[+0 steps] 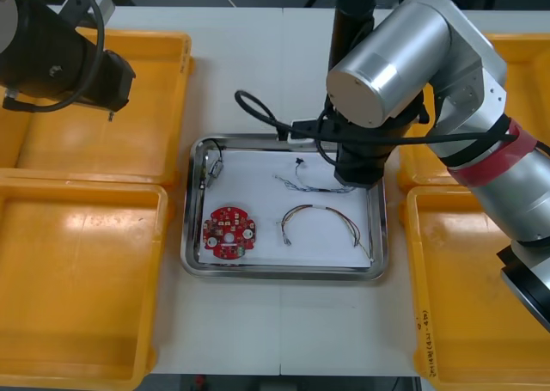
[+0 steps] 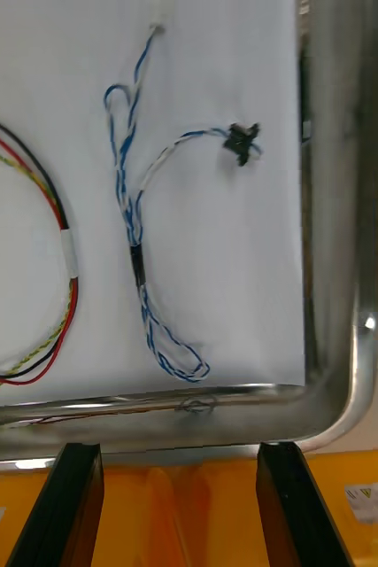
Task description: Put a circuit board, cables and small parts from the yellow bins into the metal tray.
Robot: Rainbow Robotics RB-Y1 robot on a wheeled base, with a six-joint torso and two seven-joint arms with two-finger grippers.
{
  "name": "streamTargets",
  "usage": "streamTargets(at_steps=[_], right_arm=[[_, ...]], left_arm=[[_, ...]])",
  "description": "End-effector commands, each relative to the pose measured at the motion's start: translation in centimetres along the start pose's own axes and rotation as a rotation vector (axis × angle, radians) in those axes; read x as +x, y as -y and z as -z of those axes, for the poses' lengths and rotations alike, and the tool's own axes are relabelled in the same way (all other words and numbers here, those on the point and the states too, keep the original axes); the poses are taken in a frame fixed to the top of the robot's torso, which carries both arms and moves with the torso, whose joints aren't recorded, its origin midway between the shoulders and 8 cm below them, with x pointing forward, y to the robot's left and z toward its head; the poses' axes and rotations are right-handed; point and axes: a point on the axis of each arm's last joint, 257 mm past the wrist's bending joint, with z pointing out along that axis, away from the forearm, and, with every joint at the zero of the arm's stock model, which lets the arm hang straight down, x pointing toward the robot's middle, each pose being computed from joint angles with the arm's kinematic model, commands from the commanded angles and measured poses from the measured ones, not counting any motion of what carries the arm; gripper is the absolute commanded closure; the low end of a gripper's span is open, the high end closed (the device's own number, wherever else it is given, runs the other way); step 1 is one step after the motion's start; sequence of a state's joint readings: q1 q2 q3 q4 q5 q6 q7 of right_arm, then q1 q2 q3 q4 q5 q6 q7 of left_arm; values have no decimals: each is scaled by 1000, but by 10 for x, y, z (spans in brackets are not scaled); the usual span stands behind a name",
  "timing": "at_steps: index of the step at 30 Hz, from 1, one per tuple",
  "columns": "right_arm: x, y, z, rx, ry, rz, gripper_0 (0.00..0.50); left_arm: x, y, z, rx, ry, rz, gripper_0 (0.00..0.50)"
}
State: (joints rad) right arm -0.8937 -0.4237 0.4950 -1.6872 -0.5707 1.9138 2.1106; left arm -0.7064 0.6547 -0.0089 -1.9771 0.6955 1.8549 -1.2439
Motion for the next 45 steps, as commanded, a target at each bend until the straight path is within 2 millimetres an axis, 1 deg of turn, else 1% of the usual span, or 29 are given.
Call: streamTargets(at_steps=[1,3,6,10,12,13,15,18,19,22,27,29,31,32,33,35,36,38,39,40,42,43,45], right_arm=[[-21,15,40,78,131,-148,0],[-15,17,47,98,161,-229,0],[-2,15,48,98,175,-313,0],[18,11,45,77,180,-435,0],[27,12,48,68,208,-548,0],[29,12,50,69,217,-577,0],[34,16,58,73,256,-676,0],[43,17,66,83,291,-764,0],[47,15,66,83,291,-781,0],[68,8,67,97,294,-887,0],[93,-3,70,106,306,-979,0],[109,-9,70,86,304,-1038,0],[120,-12,72,71,307,-1081,0],[129,-14,72,64,305,-1100,0],[132,-15,73,61,307,-1107,0],[147,-16,75,55,305,-1142,0],[151,-17,76,55,305,-1150,0],[170,-17,80,58,306,-1188,0],[174,-18,81,58,307,-1197,0],[187,-19,83,63,304,-1221,0],[199,-20,86,64,303,-1242,0],[209,-22,88,63,299,-1264,0],[219,-24,90,62,296,-1285,0]], left_arm=[[-3,16,5,17,29,70,500],[-4,22,4,17,37,79,500],[-4,30,1,21,43,88,500],[-2,41,-3,18,43,96,500],[0,49,-6,12,44,110,499],[2,51,-8,10,40,113,500],[6,62,-12,10,36,118,500],[10,74,-18,5,35,122,500],[11,76,-20,4,34,122,500],[14,94,-29,5,44,112,500],[21,110,-41,8,35,93,500],[22,119,-48,12,38,87,500],[24,124,-53,14,34,87,500],[26,127,-58,15,29,85,500],[26,128,-59,16,29,84,500],[29,134,-69,14,26,84,500],[30,134,-72,11,27,84,500],[31,138,-83,7,26,87,500],[32,140,-85,8,26,89,500],[34,142,-92,8,23,91,500],[34,145,-97,9,27,93,500],[37,147,-102,7,20,93,500],[40,147,-106,1,14,95,500]])
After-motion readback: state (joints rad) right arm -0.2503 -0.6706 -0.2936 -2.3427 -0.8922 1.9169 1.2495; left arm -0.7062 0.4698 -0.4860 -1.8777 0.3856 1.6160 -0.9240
